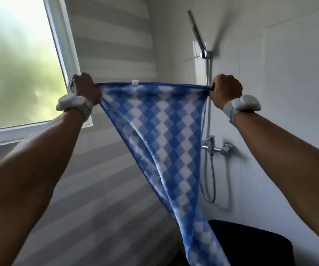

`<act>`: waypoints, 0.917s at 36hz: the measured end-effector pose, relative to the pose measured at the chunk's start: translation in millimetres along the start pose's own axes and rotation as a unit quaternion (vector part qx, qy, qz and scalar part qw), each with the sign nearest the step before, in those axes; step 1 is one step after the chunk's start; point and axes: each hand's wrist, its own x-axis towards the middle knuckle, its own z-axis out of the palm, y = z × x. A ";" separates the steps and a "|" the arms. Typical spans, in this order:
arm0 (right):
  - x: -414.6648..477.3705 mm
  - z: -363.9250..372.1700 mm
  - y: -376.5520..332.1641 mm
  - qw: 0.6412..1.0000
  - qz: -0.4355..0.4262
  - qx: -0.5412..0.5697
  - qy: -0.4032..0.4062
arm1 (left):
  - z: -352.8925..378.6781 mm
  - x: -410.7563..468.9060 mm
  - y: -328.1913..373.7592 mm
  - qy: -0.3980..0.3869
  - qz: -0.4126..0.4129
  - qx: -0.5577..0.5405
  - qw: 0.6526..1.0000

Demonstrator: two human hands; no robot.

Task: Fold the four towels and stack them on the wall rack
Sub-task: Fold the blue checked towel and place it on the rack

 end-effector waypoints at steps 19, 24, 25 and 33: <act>51.3 19.8 -93.0 0.944 -0.242 0.154 -0.163 | -94.8 34.2 -69.2 0.145 -0.083 0.070 0.983; 38.2 38.4 -106.2 0.928 -0.264 0.115 -0.237 | -100.8 22.3 -91.3 0.050 -0.060 0.078 0.994; 35.8 43.3 -106.3 0.925 -0.262 0.110 -0.250 | -100.2 16.8 -94.0 0.028 -0.058 0.071 0.995; 20.6 77.2 -107.0 0.914 -0.241 0.126 -0.301 | -99.0 -8.9 -145.5 -0.151 -0.083 0.030 0.985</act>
